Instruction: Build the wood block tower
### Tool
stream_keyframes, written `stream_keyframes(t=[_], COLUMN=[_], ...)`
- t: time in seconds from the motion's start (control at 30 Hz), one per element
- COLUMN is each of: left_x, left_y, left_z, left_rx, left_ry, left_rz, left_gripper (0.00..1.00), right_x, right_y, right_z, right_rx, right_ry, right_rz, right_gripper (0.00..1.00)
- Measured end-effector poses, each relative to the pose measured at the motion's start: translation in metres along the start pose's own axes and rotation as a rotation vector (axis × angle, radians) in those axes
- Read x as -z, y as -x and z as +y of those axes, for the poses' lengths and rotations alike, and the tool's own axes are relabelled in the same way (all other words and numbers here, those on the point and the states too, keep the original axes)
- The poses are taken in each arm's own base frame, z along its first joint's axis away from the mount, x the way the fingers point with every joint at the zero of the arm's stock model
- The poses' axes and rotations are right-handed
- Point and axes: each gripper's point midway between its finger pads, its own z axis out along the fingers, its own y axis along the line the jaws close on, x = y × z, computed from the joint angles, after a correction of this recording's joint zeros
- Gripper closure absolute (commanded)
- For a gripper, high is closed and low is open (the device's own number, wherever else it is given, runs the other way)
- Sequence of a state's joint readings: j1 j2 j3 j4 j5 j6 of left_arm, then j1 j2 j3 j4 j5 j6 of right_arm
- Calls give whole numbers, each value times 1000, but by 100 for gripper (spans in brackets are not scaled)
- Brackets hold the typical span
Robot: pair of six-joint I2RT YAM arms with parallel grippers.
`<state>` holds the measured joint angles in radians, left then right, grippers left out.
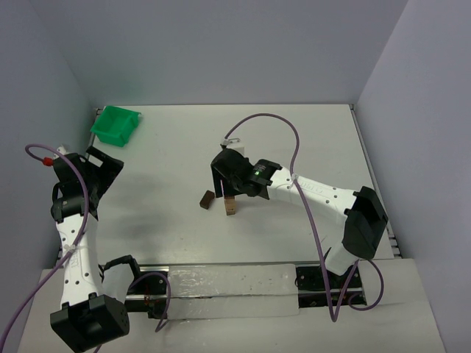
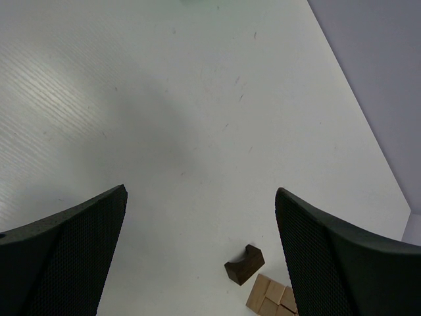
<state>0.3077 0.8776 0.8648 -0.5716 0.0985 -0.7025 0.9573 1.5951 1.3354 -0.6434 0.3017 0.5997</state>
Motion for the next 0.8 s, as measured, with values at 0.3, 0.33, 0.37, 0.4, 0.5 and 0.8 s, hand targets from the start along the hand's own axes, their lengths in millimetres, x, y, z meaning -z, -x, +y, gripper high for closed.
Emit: stream_keyframes(t=[0.3,0.33,0.37,0.4,0.5,0.8], left_x=[3,5,8,11,16,18], left_y=[-31,-43,-55,-66,-101,-188], left_z=[-33,-39,-41,-43,-38,-30], left_rx=[-298,-415,-516,-596,-921,-1535], left_ry=[-309,-406,-493,-575,-809,-1357], left_rz=[150,188,222,252,313,503], left_gripper=[15,10,7,5,1,5], right_x=[1,2,4,5,15,54], right_y=[2,5,8,13,35,103], right_z=[1,1,2,3,1,3], right_rx=[34,45,52,55,63,75], right_ry=[10,16,23,32,67,295], right_rz=[-2,-6,-12,-19,-61,-171], right_gripper=[11,10,7,5,0,0])
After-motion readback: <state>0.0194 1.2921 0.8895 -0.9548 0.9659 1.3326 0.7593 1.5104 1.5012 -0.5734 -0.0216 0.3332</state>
